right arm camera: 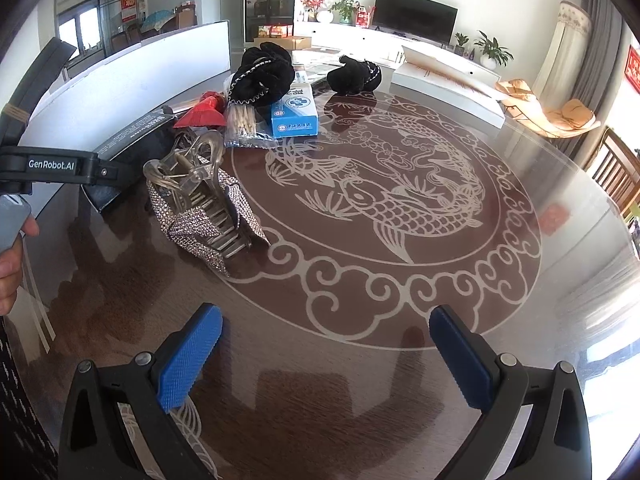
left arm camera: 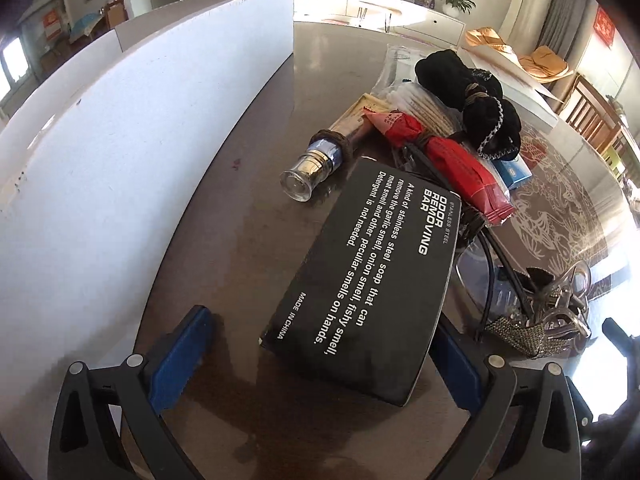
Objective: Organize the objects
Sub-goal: 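Move the left tool to the black odor bar box while the right tool nears the clear rhinestone clip, then close the left tool on the black box while the right tool grasps the clear clip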
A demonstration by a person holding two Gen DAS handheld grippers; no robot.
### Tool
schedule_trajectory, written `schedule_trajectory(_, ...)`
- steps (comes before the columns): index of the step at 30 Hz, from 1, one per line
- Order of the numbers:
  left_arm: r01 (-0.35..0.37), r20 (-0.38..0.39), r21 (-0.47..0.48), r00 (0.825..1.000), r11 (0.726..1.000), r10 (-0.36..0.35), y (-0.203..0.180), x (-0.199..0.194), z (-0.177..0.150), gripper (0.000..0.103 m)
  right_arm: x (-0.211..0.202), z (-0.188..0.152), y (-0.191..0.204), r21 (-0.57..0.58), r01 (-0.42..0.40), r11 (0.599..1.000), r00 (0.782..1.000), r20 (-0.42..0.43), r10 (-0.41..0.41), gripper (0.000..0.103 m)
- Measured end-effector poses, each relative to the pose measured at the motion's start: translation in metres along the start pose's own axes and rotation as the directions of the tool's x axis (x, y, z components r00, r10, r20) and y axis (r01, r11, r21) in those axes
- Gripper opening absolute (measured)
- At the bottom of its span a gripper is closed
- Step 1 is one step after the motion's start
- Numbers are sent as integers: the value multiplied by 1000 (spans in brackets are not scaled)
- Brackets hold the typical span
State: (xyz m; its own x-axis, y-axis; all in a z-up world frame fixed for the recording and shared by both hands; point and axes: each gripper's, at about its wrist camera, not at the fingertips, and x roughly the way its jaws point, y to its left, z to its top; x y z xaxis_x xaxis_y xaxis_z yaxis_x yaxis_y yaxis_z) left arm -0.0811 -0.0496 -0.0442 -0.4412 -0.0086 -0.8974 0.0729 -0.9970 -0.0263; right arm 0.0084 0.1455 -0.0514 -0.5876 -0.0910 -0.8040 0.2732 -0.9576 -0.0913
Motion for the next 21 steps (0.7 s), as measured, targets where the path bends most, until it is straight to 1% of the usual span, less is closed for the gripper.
schedule_trajectory(1,-16,-2,22,1000,1000,16,-2,2,1,103,0,0,0,0,0,1000,1000,0,0,103)
schedule_trajectory(6,13,25,86,1000,996,-15,-11,8,13,103,0,0,-1,7,6,1000,1000,0,-6,103)
schedule_trajectory(12,39,-42,137,999,990,-34,-10,9,22,103,1,0,-4,24,1,1000,1000,-6,0,103)
schedule_trajectory(13,36,-27,138,999,990,-33,-9,7,19,95,1,0,-5,27,-4,1000,1000,-8,4,103)
schedule_trajectory(14,43,10,145,999,988,-45,-8,0,14,85,2,-1,-6,31,-9,999,1000,-10,10,103)
schedule_trajectory(15,38,37,158,998,987,-44,-9,-6,8,68,2,-1,-7,35,-14,999,1000,-12,15,103)
schedule_trajectory(16,44,49,162,997,986,-52,-9,-11,1,58,3,-1,-8,39,-19,999,1000,-14,20,103)
schedule_trajectory(21,35,67,146,997,989,-46,-3,-35,-43,58,5,-1,-10,55,-45,997,999,-24,47,103)
